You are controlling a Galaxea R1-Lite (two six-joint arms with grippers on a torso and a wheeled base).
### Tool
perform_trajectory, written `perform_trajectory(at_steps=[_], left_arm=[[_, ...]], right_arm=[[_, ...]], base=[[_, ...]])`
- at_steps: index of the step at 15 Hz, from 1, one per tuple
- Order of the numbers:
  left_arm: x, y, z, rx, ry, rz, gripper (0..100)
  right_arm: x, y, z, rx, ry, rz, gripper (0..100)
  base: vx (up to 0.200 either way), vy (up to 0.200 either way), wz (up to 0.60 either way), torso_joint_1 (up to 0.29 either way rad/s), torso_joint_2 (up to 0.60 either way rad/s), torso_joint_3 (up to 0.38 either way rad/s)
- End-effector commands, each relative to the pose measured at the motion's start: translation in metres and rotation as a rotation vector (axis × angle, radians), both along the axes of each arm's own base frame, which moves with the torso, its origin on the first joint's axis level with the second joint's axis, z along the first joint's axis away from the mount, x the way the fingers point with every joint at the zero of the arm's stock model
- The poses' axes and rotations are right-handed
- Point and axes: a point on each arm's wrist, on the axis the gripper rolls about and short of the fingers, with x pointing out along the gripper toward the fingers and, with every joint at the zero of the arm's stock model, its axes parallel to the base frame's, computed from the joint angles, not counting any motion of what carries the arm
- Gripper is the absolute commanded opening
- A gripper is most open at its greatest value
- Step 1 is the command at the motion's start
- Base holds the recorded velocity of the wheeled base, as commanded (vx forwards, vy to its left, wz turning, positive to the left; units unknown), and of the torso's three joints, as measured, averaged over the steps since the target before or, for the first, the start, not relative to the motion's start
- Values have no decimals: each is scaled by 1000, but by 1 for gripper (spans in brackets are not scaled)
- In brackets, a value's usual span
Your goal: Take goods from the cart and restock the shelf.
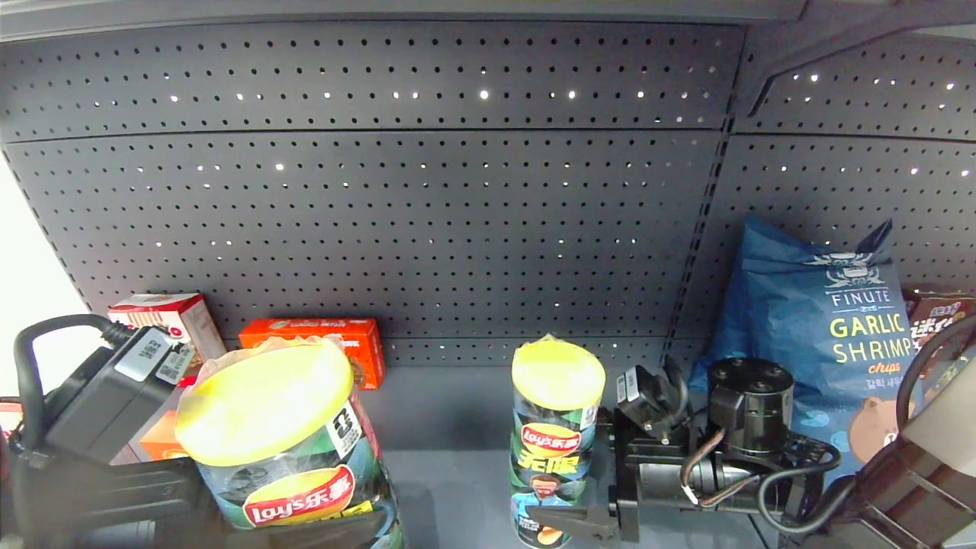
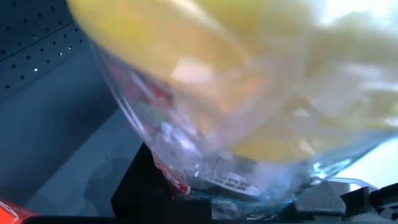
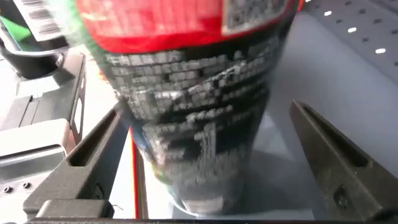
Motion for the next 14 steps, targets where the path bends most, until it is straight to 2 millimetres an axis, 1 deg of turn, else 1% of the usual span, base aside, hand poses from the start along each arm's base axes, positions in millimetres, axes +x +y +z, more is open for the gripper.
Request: perform_trajectory(at_steps=[1, 2, 6, 8, 10, 11, 13, 14], left_arm=[[0, 0, 0, -1, -1, 0, 0], [0, 0, 0, 0, 1, 0, 0], [0, 0, 0, -1, -1, 0, 0], [0, 0, 0, 0, 1, 0, 0], [0, 0, 0, 1, 2, 1, 0], [0, 0, -1, 2, 3, 3, 0], [0, 0, -1, 2, 3, 3, 0], [0, 0, -2, 5, 5, 7, 0]], right_arm=[[-6, -9, 10, 14, -20, -11, 100], [-10, -11, 11, 12, -17, -11, 100], [-42, -34, 28, 28, -32, -14, 100], [-62, -48, 33, 36, -28, -17, 100], [-83, -65, 41, 55, -41, -39, 100], [-90, -73, 44, 62, -57, -67, 100], [-100, -86, 59, 86, -89, -109, 100], [-109, -100, 77, 89, -105, -179, 100]], base=[[0, 0, 0, 0, 0, 0], [0, 0, 0, 0, 0, 0], [0, 0, 0, 0, 0, 0], [0, 0, 0, 0, 0, 0], [0, 0, 0, 0, 0, 0], [0, 0, 0, 0, 0, 0], [0, 0, 0, 0, 0, 0], [0, 0, 0, 0, 0, 0]])
